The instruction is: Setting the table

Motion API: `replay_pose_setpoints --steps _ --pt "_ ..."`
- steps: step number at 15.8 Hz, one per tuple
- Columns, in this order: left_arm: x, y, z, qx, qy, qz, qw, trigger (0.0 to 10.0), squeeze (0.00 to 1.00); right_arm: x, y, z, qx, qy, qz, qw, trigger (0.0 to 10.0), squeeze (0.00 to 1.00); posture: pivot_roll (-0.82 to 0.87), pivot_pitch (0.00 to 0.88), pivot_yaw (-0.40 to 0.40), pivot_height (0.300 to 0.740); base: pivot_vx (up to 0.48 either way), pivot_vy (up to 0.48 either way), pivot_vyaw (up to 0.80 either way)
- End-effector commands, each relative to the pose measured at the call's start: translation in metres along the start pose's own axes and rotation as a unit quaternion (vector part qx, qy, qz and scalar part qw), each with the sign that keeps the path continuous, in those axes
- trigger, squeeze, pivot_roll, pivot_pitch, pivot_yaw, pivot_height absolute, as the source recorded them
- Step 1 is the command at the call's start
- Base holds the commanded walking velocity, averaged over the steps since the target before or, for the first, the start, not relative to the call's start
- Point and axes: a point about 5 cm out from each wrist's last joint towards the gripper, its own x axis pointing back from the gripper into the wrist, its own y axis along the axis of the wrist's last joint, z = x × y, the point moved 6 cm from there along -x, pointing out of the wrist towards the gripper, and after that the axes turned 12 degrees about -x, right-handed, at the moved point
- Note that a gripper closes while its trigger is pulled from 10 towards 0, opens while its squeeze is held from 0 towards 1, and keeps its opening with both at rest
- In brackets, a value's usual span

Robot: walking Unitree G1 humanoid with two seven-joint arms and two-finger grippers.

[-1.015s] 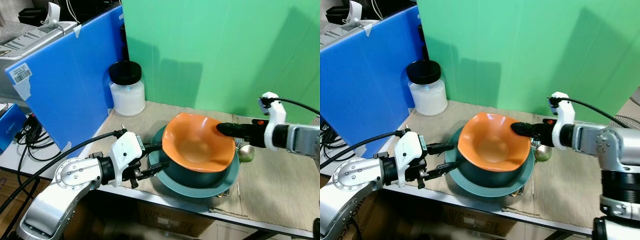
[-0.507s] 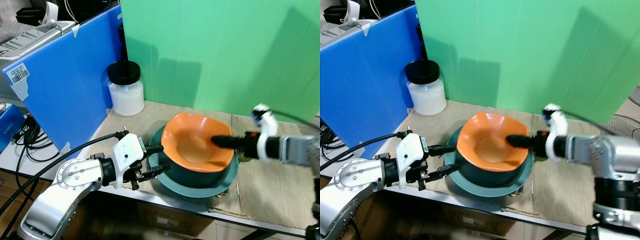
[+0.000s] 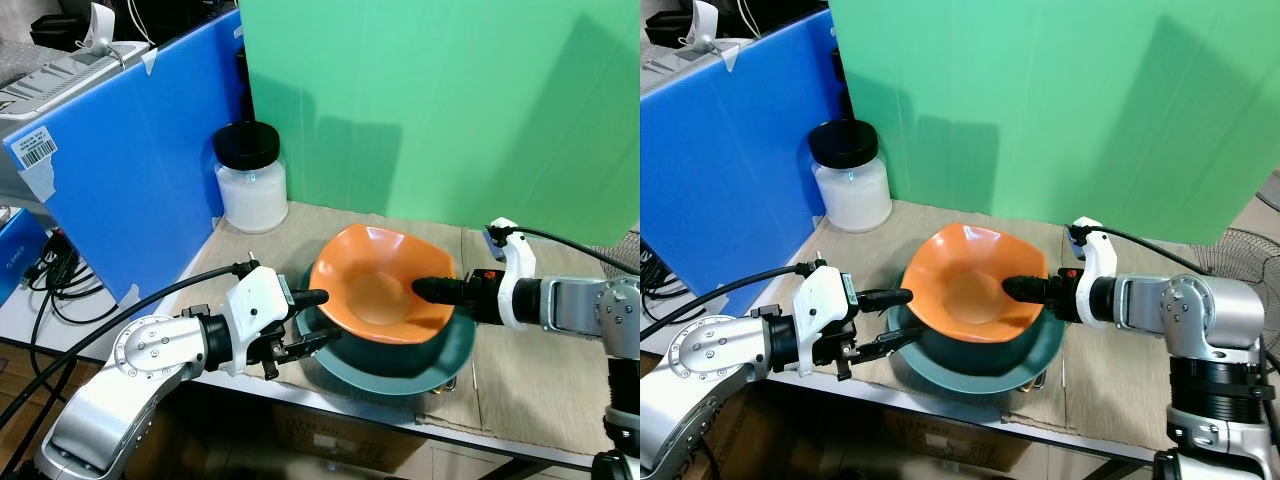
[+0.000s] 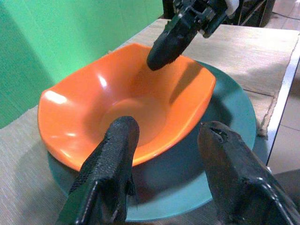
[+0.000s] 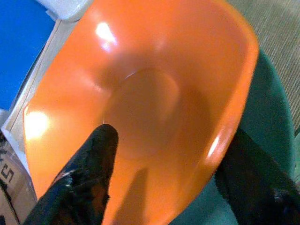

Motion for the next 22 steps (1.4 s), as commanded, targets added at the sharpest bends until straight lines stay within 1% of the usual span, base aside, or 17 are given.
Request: replay_pose_setpoints --steps 1,2,5,17,19,21,22 --pt "-0.002 0.002 0.0 -0.008 -0.006 -0.002 1.0 10.0 0.0 0.0 -0.002 -0.005 -0.012 -0.011 0.001 1.0 0.0 0.0 -0.08 0.0 -0.012 0.74 0.0 0.0 0.0" --pt "-0.002 0.001 -0.001 -0.009 -0.007 -0.001 1.0 10.0 0.0 -0.005 -0.003 -0.009 -0.022 -0.021 -0.001 1.0 0.0 0.0 -0.08 0.0 -0.013 0.74 0.0 0.0 0.0" --pt "-0.002 0.001 -0.001 -0.01 -0.006 0.0 1.0 10.0 0.0 -0.008 -0.005 -0.011 -0.034 -0.025 -0.003 0.999 0.0 0.0 -0.08 0.0 -0.011 0.74 0.0 0.0 0.0" --pt "-0.003 0.001 0.0 -0.016 -0.003 0.001 1.0 10.0 0.0 -0.01 0.001 -0.013 -0.05 -0.035 -0.021 0.998 0.0 0.0 -0.09 0.0 -0.003 0.74 0.0 0.0 0.0" --pt "-0.003 0.002 0.0 -0.013 0.002 -0.001 1.0 10.0 0.0 -0.009 0.004 -0.011 -0.059 -0.027 -0.029 0.997 0.0 0.0 -0.09 0.0 -0.004 0.74 0.0 0.0 0.0" --pt "-0.001 0.004 0.0 -0.004 0.018 -0.004 1.0 10.0 0.0 -0.004 0.013 -0.005 -0.068 -0.01 -0.049 0.996 0.0 0.0 -0.09 0.0 0.002 0.74 0.0 0.0 0.0" --pt "0.001 0.005 -0.001 0.001 0.026 -0.006 1.0 10.0 0.0 0.0 0.018 0.0 -0.072 0.007 -0.064 0.995 0.0 0.0 -0.09 0.0 0.007 0.74 0.0 0.0 0.0"
